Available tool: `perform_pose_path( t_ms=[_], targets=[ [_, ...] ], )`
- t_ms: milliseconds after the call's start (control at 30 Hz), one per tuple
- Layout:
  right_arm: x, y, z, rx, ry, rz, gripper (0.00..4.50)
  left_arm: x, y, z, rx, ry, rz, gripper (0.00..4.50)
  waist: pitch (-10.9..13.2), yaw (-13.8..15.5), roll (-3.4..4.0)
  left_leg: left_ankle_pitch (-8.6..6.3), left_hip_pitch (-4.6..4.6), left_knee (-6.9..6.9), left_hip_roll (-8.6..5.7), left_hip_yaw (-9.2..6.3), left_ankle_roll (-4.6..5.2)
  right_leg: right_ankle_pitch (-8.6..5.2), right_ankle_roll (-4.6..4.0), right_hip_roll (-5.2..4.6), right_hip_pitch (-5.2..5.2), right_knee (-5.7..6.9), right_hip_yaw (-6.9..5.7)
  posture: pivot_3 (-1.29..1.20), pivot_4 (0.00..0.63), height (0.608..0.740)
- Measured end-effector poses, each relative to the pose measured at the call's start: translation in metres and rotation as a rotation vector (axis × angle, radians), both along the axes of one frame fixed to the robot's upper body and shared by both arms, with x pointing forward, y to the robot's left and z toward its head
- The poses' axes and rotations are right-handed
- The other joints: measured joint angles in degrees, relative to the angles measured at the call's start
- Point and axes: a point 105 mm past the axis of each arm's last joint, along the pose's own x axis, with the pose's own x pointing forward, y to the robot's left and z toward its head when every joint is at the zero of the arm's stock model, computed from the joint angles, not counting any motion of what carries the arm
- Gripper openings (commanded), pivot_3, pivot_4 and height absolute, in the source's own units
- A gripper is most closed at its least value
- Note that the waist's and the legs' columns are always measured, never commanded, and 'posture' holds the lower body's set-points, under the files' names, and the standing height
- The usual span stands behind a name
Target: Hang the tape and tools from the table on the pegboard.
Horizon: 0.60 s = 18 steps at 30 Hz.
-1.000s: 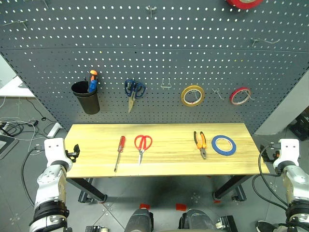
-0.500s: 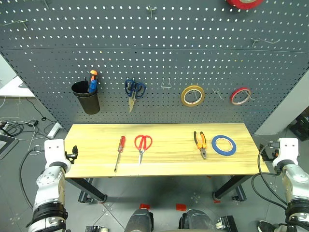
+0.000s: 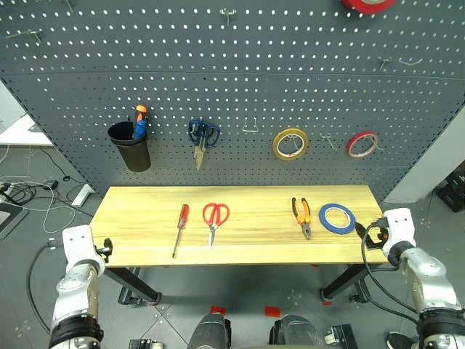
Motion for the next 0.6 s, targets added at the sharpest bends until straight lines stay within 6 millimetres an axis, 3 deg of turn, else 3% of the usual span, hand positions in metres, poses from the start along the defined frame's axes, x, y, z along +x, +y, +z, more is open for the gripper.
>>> perform_pose_path(
  t_ms=[100,267,433,467,533,600],
  targets=[
    [0.004,0.009,0.014,0.001,-0.026,0.033,4.5,0.01,-0.019,0.014,-0.067,-0.101,-0.071,3.39,0.8,0.1,-0.13,0.0,0.02,0.0,0.03,-0.04,0.0,0.0,-0.01,0.0,0.02,0.01,-0.03,0.02,0.153,0.74],
    [0.006,0.031,0.032,0.005,-0.026,0.12,4.5,0.031,-0.053,0.044,-0.032,-0.18,-0.248,3.39,3.1,0.0,0.03,0.0,-0.1,-0.03,0.11,0.08,-0.01,-0.02,-0.03,-0.02,-0.06,-0.05,-0.02,-0.03,0.231,0.74],
    [0.004,0.07,0.047,-0.059,-0.007,0.289,4.5,0.051,-0.131,0.074,0.017,-0.229,-0.638,3.39,6.1,-0.1,-0.04,0.0,-0.4,-0.09,0.14,0.24,0.0,-0.02,-0.04,-0.02,-0.41,-0.05,0.09,-0.06,0.282,0.74],
    [0.004,0.076,0.049,-0.062,-0.007,0.309,4.5,0.052,-0.14,0.078,0.029,-0.234,-0.687,3.39,6.4,-0.2,-0.03,-0.01,-0.46,-0.14,0.15,0.31,0.01,-0.02,-0.04,-0.01,-0.53,-0.06,0.13,-0.08,0.317,0.74],
    [0.002,0.083,0.052,-0.077,0.007,0.343,4.5,0.053,-0.154,0.086,0.077,-0.227,-0.795,3.39,7.7,-0.4,-0.09,-0.11,-0.41,-0.16,0.21,0.57,0.17,-0.03,-0.06,0.0,-0.6,-0.02,0.32,-0.08,0.34,0.74],
    [0.008,0.086,0.042,-0.13,0.074,0.385,4.5,0.062,-0.19,0.096,0.125,-0.214,-1.014,3.39,9.4,-0.7,-0.12,-0.09,-0.55,-0.11,0.23,0.77,0.17,0.01,-0.01,0.03,-0.83,0.02,0.46,-0.08,0.374,0.74]
  ],
)
